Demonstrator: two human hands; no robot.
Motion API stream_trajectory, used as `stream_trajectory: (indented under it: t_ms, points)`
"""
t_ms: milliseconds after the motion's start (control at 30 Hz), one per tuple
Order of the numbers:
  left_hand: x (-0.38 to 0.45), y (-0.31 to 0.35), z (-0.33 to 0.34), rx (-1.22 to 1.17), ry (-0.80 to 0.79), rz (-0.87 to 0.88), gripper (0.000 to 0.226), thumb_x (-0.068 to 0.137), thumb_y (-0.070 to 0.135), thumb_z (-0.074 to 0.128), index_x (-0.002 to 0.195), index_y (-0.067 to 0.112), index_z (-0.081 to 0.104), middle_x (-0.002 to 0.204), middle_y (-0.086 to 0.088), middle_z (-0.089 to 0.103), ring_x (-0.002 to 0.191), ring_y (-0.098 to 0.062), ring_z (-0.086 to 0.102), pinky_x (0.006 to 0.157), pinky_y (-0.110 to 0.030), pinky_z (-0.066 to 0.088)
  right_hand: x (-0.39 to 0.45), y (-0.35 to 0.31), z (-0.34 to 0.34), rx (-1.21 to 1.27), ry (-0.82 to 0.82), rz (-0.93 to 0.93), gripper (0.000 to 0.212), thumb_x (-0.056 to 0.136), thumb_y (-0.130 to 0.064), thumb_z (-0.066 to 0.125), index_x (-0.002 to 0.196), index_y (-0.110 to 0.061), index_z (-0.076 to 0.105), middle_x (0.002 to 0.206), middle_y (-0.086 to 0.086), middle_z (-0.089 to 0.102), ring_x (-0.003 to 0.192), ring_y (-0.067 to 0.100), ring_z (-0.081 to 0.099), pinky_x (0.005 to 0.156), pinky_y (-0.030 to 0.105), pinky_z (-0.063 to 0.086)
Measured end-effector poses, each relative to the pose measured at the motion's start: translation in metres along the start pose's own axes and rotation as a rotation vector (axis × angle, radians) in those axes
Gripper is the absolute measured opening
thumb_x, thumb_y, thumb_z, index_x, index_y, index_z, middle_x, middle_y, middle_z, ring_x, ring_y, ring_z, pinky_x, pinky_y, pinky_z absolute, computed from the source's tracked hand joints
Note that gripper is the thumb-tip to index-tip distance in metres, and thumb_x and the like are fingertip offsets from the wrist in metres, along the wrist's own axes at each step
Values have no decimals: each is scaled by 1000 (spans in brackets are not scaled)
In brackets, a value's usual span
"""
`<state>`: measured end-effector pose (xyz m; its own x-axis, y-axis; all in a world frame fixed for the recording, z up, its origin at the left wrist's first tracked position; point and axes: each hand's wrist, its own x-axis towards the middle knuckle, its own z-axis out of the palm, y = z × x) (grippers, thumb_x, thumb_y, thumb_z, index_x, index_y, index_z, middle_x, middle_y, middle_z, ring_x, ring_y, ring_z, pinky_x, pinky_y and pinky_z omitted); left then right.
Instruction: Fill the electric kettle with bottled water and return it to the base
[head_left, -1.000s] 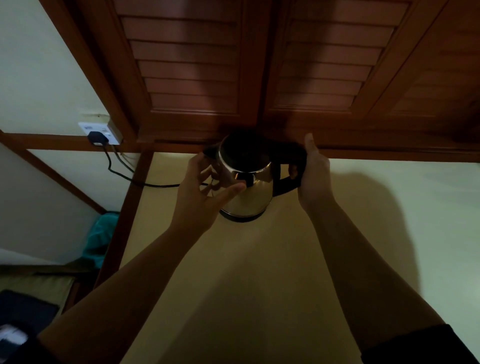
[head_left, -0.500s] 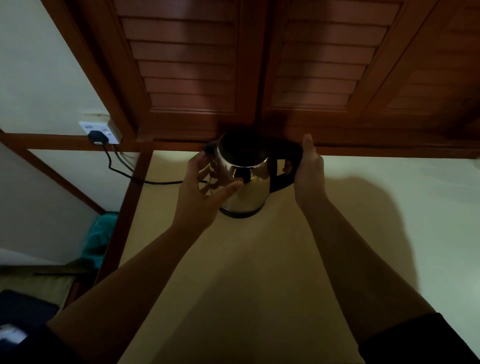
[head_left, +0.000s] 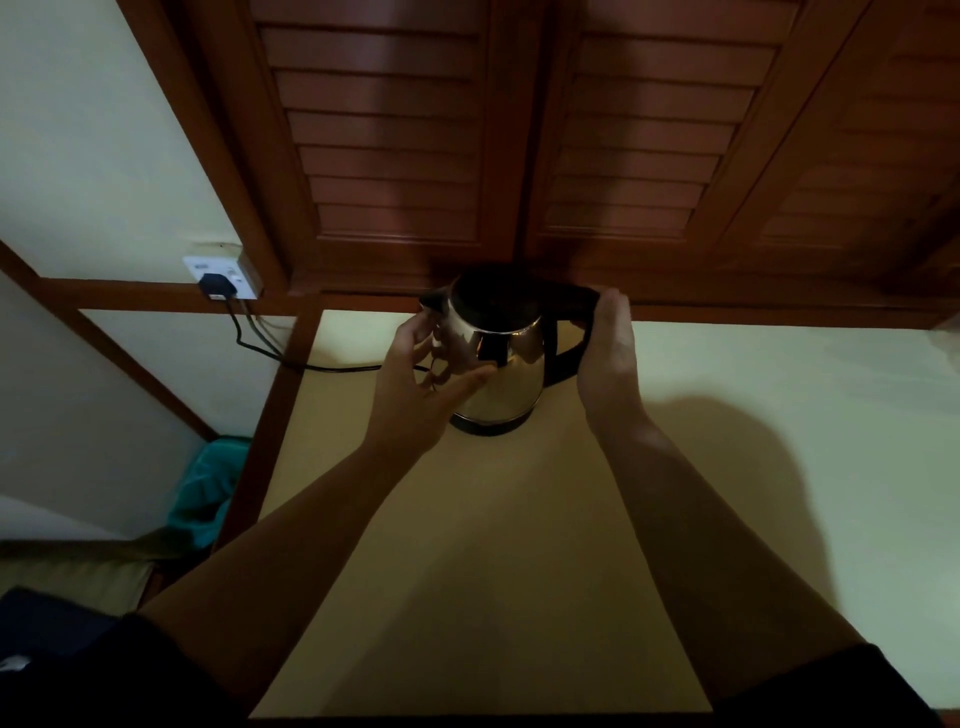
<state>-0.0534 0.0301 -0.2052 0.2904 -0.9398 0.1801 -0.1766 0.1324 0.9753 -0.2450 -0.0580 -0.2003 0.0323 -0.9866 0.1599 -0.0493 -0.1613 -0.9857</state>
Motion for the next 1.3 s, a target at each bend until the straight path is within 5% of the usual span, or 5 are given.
stream_trajectory:
  t_ms: [333,600,867,1033,1300]
  points:
    - [-6,-4,-1,67,-36,34,68,82,19,82,140,7,49,121,-6,62,120,-22,62,97,-44,58,6,-19,-6,59,-9,238,33,109,-56,41,109,-37,68,115,-8,69,113,11,63,100,34,42]
    - [-19,14,11,111,-28,-54,58,88,35,79,110,78,47,117,35,60,116,14,54,100,-27,50,8,-20,-9,32,-19,215,31,110,-48,49,115,-23,68,107,-2,66,105,20,61,90,35,45]
    - [-20,6,9,130,-1,18,38,91,39,77,123,25,61,124,7,68,125,-10,60,106,-38,50,5,-32,-10,63,-12,322,34,105,-59,50,123,-37,68,131,-5,64,126,19,58,117,46,43]
    - [-18,7,5,151,5,6,36,88,35,79,119,24,64,121,12,68,116,6,61,88,-3,44,7,-42,-5,53,-1,355,23,104,-51,60,93,-30,63,98,-7,61,96,12,56,96,38,45]
    - [-16,6,3,84,59,-12,62,75,50,82,129,43,54,124,21,64,119,1,62,96,-18,53,6,-52,-3,49,4,372,18,99,-42,71,91,-27,66,97,-6,65,93,11,58,92,36,45]
